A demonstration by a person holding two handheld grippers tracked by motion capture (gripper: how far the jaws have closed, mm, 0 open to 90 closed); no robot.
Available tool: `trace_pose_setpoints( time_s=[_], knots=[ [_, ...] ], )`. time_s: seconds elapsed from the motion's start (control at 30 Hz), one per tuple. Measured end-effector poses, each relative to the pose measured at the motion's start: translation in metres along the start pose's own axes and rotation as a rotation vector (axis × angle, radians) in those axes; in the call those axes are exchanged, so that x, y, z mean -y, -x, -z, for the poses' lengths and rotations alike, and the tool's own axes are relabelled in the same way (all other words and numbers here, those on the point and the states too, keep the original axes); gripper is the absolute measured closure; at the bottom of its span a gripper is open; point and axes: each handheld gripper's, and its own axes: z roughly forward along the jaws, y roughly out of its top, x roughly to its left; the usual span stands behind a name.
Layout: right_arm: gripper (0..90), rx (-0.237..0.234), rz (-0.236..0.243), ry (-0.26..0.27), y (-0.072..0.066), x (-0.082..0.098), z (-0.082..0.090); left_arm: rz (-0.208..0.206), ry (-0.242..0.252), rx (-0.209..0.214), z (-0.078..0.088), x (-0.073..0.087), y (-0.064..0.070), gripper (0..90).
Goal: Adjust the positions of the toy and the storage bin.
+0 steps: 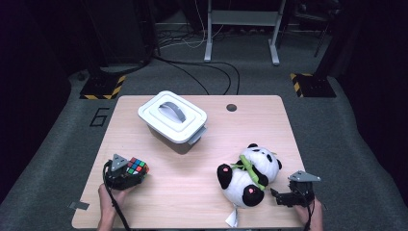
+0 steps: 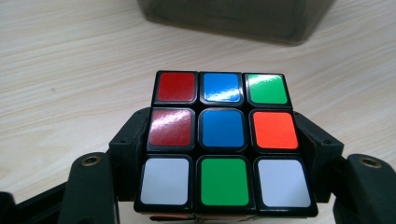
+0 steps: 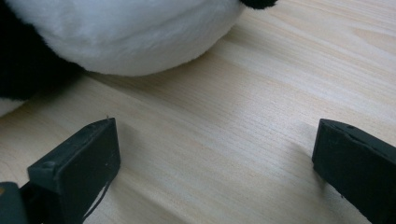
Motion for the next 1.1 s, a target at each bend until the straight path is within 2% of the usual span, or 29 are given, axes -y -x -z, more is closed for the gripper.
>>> trace_pose_setpoints(
  time_s=[0.2,0.4,0.7,0.77,0.8,1.1],
  knots=[
    [0.2,0.0,0.0,0.0,0.0,0.0,0.0,0.038,0.003,-0.013,0.003,0.0,-0.015,33.6],
    [0.2,0.001,-0.001,0.0,0.0,0.0,0.0,0.048,0.007,-0.041,0.003,-0.003,-0.026,33.6],
    [0.2,0.001,-0.002,0.0,0.0,0.0,0.0,0.062,-0.022,-0.077,-0.002,-0.009,-0.043,33.7],
    [0.2,0.002,-0.001,0.001,0.0,0.0,0.0,0.073,-0.009,-0.094,-0.004,-0.009,-0.048,33.6],
    [0.2,0.001,-0.001,0.0,0.0,0.0,0.0,0.073,-0.025,-0.094,-0.003,-0.009,-0.05,33.6],
    [0.2,0.001,-0.001,0.001,0.0,0.0,0.0,0.113,-0.03,-0.132,-0.007,-0.007,-0.071,33.7]
  ],
)
